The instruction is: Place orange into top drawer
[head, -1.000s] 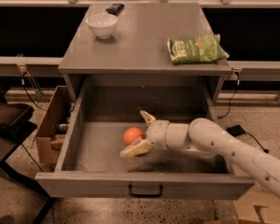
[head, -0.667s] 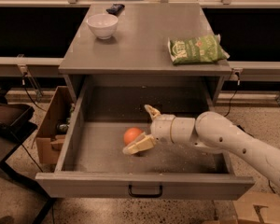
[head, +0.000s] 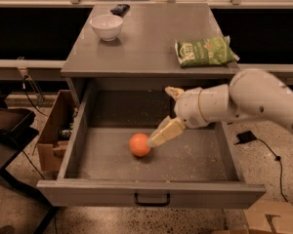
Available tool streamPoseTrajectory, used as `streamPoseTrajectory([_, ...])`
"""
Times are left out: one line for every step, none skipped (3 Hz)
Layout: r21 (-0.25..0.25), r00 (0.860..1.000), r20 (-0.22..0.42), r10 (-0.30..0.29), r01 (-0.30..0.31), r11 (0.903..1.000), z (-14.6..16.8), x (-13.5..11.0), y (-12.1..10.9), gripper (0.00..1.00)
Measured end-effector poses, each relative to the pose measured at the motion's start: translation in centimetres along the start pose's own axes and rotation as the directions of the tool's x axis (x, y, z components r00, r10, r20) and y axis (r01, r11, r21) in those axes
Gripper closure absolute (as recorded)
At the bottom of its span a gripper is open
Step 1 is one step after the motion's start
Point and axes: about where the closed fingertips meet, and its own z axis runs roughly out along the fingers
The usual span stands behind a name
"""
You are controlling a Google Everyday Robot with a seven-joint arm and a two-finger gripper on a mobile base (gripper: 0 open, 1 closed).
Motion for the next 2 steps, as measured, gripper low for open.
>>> streamPoseTrajectory([-0.007,0.991,-0.136,0.001,-0.003,1.0000,-5.3,-3.2,-0.7,0.00])
streamPoseTrajectory([0.017,0.956,-0.293,0.000,0.005,0.9998,-8.4,-5.0,0.0,0.00])
